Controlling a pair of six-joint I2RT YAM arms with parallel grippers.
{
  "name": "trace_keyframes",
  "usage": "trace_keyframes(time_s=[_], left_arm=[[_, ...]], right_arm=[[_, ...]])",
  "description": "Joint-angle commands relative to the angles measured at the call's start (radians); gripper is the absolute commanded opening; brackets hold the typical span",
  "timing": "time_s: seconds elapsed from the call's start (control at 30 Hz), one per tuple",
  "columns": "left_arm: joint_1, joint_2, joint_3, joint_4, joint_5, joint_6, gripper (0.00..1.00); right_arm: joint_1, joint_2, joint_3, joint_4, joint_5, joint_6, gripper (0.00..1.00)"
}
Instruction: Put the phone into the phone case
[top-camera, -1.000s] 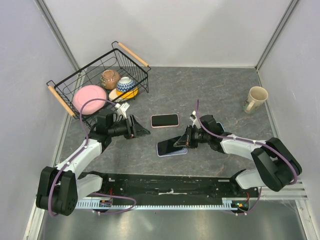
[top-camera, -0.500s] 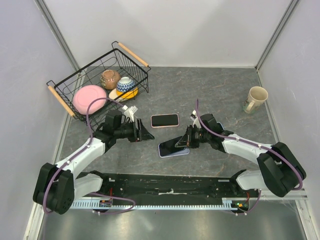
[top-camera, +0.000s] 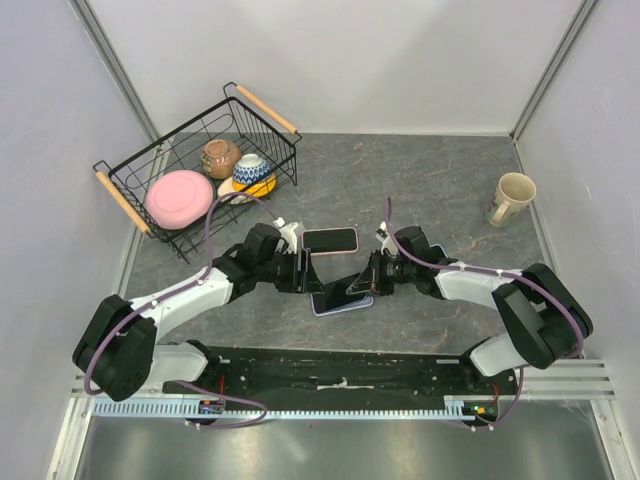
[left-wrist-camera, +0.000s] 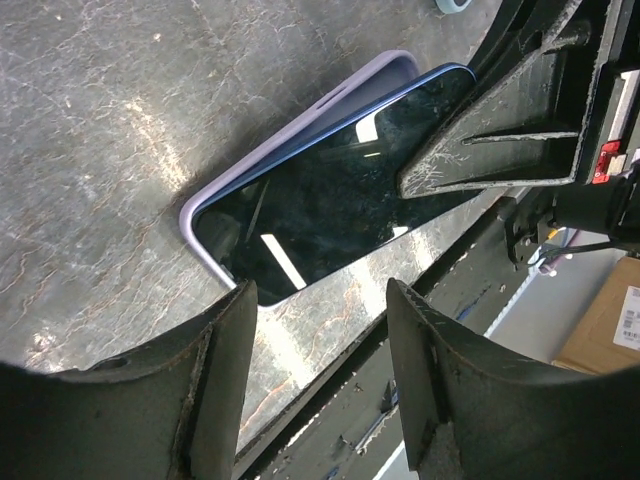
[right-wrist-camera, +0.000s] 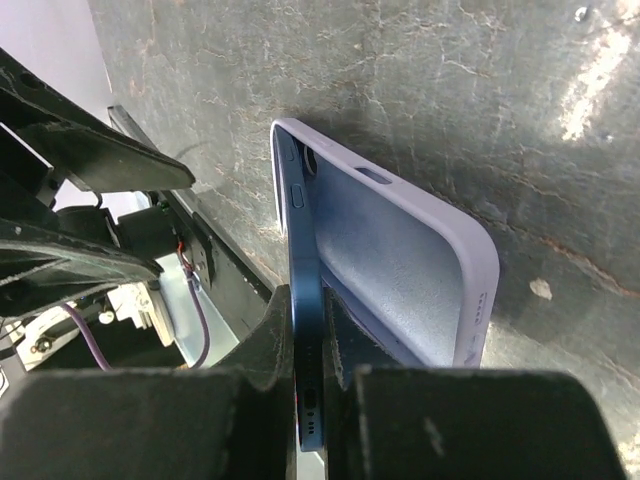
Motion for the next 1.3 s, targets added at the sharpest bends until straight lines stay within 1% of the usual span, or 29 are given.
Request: trace_keyframes(time_s=[0.0,0.27,0.37,0.47,0.5,0.57,0.6,0.67,0.7,0.77,0.8,0.87,0.9,0.97,1.0,1.07,1.2,1.27], left_arm=[[-0.039,0.036,0.045,0.027,-0.089,0.022,0.6],[-0.095,0.123,0.065,0.069,-0.115,-0.007,0.52],[-0.118,0.155,0.083,0.073,-0.129,-0.013,0.45],[-0.141,0.178,0.102,0.083,-0.139,-0.02,0.35],[-0.151,0.192,0.108,0.084,-0.142,-0.023,0.29],[-0.157,0.204,0.114,0.092,-0.158,-0.032,0.24],[-0.161,0.218,0.114,0.092,-0.165,-0.036,0.19],[-0.161,0.232,0.114,0.096,-0.182,-0.049,0.15],[-0.161,0.241,0.111,0.104,-0.187,-0.052,0.1],[-0.161,0.253,0.108,0.11,-0.199,-0.063,0.05],[-0.163,0.258,0.108,0.112,-0.198,-0.066,0.02],[-0.164,0.284,0.109,0.112,-0.202,-0.072,0.02],[-0.164,0.295,0.109,0.112,-0.201,-0.075,0.02],[-0.166,0.319,0.109,0.112,-0.205,-0.082,0.02],[-0.167,0.329,0.106,0.112,-0.205,-0.084,0.02],[-0.171,0.354,0.103,0.112,-0.21,-0.092,0.02],[-0.175,0.394,0.096,0.11,-0.21,-0.102,0.02],[-0.178,0.401,0.088,0.112,-0.214,-0.109,0.02]], right_arm=[[0.022,0.111,-0.024,-0.131,0.106,-0.084,0.0],[0.024,0.149,-0.029,-0.131,0.126,-0.113,0.0],[0.022,0.157,-0.026,-0.172,0.143,-0.133,0.0],[0.024,0.174,-0.021,-0.188,0.147,-0.148,0.0],[0.022,0.18,-0.021,-0.189,0.147,-0.15,0.0],[0.024,0.189,-0.021,-0.198,0.155,-0.159,0.0],[0.022,0.19,-0.023,-0.2,0.158,-0.16,0.0],[0.024,0.194,-0.02,-0.215,0.17,-0.169,0.0],[0.022,0.194,-0.02,-0.221,0.175,-0.171,0.0],[0.024,0.194,-0.016,-0.241,0.187,-0.18,0.01],[0.024,0.194,-0.015,-0.248,0.195,-0.182,0.03],[0.024,0.194,-0.009,-0.272,0.216,-0.199,0.05],[0.024,0.195,-0.003,-0.295,0.224,-0.205,0.1],[0.022,0.2,0.003,-0.312,0.238,-0.22,0.14],[0.024,0.207,0.01,-0.329,0.242,-0.234,0.21],[0.024,0.212,0.014,-0.343,0.25,-0.245,0.28],[0.025,0.226,0.025,-0.378,0.27,-0.268,0.33],[0.024,0.226,0.031,-0.39,0.276,-0.28,0.38]])
